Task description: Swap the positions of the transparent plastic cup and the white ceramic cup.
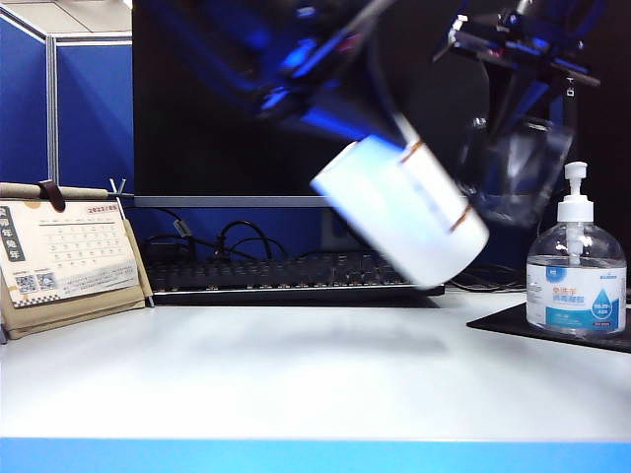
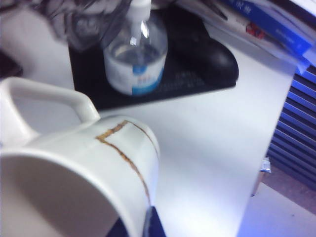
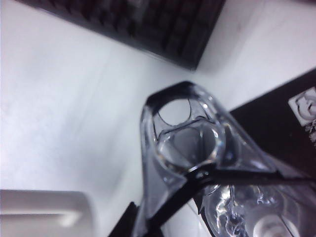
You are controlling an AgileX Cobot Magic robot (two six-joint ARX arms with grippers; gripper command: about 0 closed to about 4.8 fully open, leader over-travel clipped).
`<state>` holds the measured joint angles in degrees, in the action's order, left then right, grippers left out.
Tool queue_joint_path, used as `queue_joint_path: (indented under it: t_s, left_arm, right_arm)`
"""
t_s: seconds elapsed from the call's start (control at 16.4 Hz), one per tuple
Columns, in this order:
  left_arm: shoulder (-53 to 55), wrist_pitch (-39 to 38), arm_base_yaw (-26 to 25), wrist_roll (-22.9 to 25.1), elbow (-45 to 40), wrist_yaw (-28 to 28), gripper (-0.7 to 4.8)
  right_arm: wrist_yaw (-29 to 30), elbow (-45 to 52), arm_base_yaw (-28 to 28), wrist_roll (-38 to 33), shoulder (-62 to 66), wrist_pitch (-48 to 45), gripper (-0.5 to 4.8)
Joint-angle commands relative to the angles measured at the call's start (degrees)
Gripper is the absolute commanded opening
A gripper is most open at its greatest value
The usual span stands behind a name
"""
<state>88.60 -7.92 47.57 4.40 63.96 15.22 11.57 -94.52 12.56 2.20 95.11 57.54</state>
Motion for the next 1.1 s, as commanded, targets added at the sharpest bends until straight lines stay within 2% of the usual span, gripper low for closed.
queue_joint_path:
  t_s: [0.06, 0.43, 0.79, 0.91, 1.1]
  left_arm:
    - [2.51, -5.46, 0.24, 3.02, 4.31, 0.63, -0.06]
    - [3.15, -10.36, 0.63, 7.17, 7.82, -0.44, -0.06]
    - [10.99, -20.9, 1.42, 9.73, 19.45, -1.01, -0.06]
    - [12.35, -24.87, 2.25, 12.79, 22.4, -1.27, -0.06]
    - [12.68, -25.4, 2.29, 13.22, 24.11, -1.68, -0.06]
  right_arm:
    - [0.15, -1.64, 0.09, -0.26, -0.5, -0.9, -0.06]
    - [0.37, -2.16, -0.07, -0.48, -0.5, -2.12, -0.06]
    - [2.73, -2.16, -1.25, -1.14, -0.55, -2.45, -0.06]
    - [2.78, -2.16, -1.81, -1.14, -0.81, -2.54, -0.06]
    - [4.2, -2.16, -2.78, -1.18, -1.14, -2.99, -0.06]
